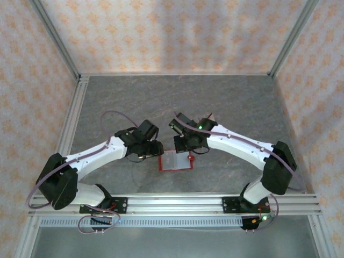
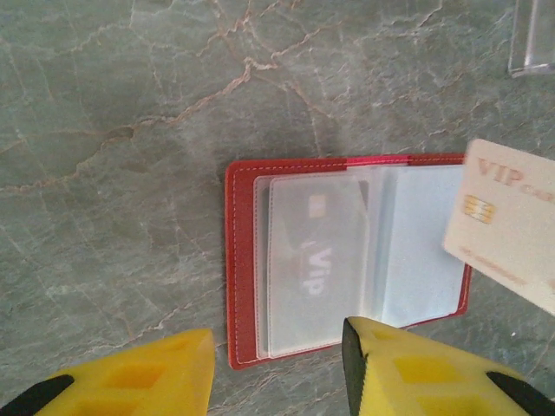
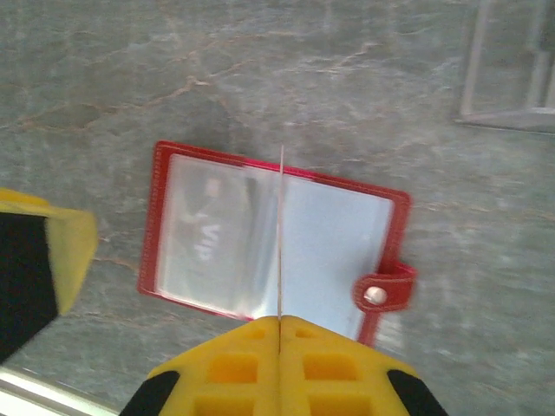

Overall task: Put the credit cards into the card holder
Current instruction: Place the credit card in the card holder.

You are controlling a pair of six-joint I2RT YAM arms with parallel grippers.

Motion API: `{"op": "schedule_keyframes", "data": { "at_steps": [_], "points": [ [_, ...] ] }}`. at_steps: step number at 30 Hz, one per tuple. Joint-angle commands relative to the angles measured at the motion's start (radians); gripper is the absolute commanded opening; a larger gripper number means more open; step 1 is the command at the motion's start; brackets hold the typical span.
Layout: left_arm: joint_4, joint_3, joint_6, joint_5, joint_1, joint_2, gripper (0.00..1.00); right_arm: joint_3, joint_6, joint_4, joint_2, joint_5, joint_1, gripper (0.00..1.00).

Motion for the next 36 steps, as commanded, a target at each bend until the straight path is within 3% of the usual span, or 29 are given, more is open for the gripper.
{"op": "schedule_keyframes", "data": {
  "at_steps": [1, 15, 24, 32, 36],
  "points": [
    [-0.040, 0.022, 0.017, 0.017, 0.007, 0.012, 0.44, -0.056, 0.062, 0.188, -0.032, -0.030, 0.001, 0.00],
    [-0.089, 0.094, 0.052, 0.039, 0.007, 0.074, 0.43, -0.405, 0.188, 0.548, -0.122, -0.040, 0.004, 0.00],
    [-0.098, 0.139, 0.050, 0.056, 0.007, 0.127, 0.43, -0.567, 0.245, 0.624, -0.208, -0.026, 0.004, 0.00],
    [-0.111, 0.157, 0.048, 0.064, 0.005, 0.139, 0.42, -0.695, 0.306, 0.738, -0.223, -0.020, 0.004, 0.10],
    [-0.119, 0.161, 0.050, 0.066, 0.002, 0.138, 0.42, -0.706, 0.314, 0.763, -0.213, -0.019, 0.004, 0.21]
  ]
}}
